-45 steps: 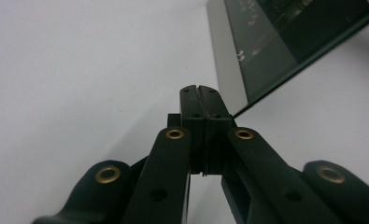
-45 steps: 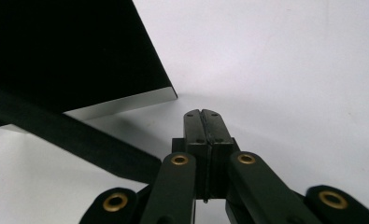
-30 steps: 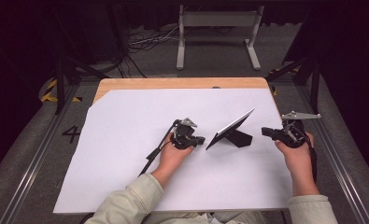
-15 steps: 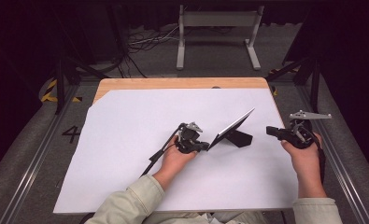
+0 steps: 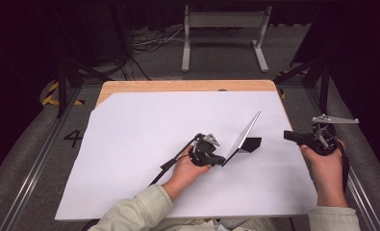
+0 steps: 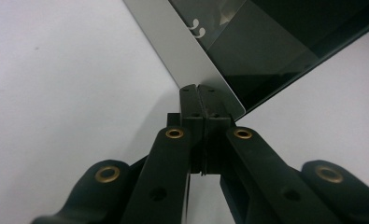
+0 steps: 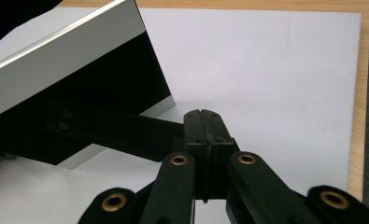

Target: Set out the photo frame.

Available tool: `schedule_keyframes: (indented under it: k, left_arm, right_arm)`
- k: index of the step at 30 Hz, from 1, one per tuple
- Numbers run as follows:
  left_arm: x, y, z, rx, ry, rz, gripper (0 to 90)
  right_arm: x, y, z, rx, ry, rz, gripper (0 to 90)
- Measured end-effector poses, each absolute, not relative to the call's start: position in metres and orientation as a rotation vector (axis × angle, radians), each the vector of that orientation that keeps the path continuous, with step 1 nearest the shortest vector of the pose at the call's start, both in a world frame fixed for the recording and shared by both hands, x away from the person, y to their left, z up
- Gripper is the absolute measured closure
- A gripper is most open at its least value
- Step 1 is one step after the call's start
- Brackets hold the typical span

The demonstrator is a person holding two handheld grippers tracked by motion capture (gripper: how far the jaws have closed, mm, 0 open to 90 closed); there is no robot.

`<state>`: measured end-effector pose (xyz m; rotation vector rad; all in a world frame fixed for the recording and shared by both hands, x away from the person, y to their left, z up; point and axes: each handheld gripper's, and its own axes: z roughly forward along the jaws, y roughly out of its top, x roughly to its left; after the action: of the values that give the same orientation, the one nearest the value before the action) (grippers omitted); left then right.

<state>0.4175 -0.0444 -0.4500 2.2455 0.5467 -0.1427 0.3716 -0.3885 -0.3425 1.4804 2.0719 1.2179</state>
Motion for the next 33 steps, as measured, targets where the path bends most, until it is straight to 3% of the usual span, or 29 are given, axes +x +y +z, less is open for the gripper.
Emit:
schedule_keyframes:
  k: [26,33]
  left_arm:
    - [0.381,-0.097,-0.449,2.303,0.281,-0.184,89.9]
    - [0.377,-0.101,-0.45,2.292,0.256,-0.214,83.3]
  right_arm:
    - [0.358,-0.386,-0.326,1.484,2.085,1.259,82.2]
    - [0.356,-0.387,-0.322,1.494,2.068,1.3,78.4]
